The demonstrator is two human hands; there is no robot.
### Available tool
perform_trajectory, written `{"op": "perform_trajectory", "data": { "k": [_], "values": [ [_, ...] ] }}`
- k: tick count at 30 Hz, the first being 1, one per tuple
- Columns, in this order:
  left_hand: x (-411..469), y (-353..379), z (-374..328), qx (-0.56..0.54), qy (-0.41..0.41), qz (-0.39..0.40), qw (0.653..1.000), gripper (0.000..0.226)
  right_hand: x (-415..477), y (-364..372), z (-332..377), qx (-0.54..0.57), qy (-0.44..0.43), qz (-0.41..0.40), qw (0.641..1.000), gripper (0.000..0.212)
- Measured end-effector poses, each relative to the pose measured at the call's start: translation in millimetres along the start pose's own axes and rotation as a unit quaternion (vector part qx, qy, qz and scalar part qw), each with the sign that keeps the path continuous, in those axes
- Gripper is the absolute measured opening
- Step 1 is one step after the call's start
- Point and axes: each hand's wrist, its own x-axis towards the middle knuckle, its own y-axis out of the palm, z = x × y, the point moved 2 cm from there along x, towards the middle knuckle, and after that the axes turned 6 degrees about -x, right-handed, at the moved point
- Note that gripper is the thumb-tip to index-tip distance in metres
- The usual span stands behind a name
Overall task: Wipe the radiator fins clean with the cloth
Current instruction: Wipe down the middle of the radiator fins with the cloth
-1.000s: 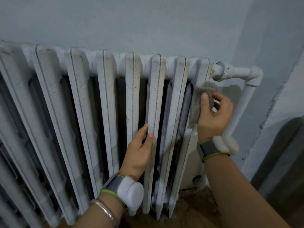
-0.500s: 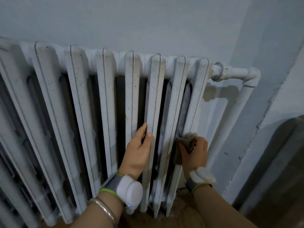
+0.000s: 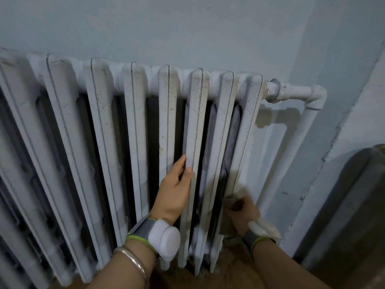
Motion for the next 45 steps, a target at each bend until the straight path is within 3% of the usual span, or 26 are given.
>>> {"op": "perform_trajectory", "data": {
  "k": [4, 8, 12, 15, 19, 22, 34, 39, 45],
  "values": [
    [-6, -1, -4, 0.012, 0.01, -0.017, 1.0, 0.048, -15, -36, 33, 0.162, -0.006, -0.05, 0.986, 0.027],
    [-11, -3, -9, 0.028, 0.032, -0.033, 0.999, 0.043, -30, -66, 85, 0.323, -0.101, -0.137, 0.931, 0.021],
    [-7, -6, -5, 0.021, 0.014, -0.016, 1.0, 0.045, -21, -74, 121, 0.255, -0.238, -0.254, 0.902, 0.023],
    [-6, -5, 0, 0.026, 0.0, -0.005, 1.0, 0.045, -12, -59, 127, 0.161, -0.299, -0.289, 0.895, 0.023],
    [-3, -6, 2, 0.02, -0.011, -0.006, 1.0, 0.045, -5, -30, 110, 0.13, -0.25, -0.244, 0.928, 0.023],
    [-2, -5, 4, 0.023, -0.014, -0.002, 1.0, 0.044, -12, -15, 94, 0.132, -0.258, -0.232, 0.929, 0.026],
    [-4, -5, 2, 0.013, -0.014, 0.009, 1.0, 0.045, -29, 41, 44, 0.136, -0.161, -0.146, 0.967, 0.032],
    [-5, -7, 0, 0.011, -0.019, 0.021, 1.0, 0.045, -28, 34, 37, 0.138, -0.086, -0.068, 0.984, 0.022],
    [-6, -8, -4, 0.015, -0.021, 0.022, 0.999, 0.044, -35, -17, 86, 0.224, -0.176, -0.202, 0.937, 0.027]
  ]
}}
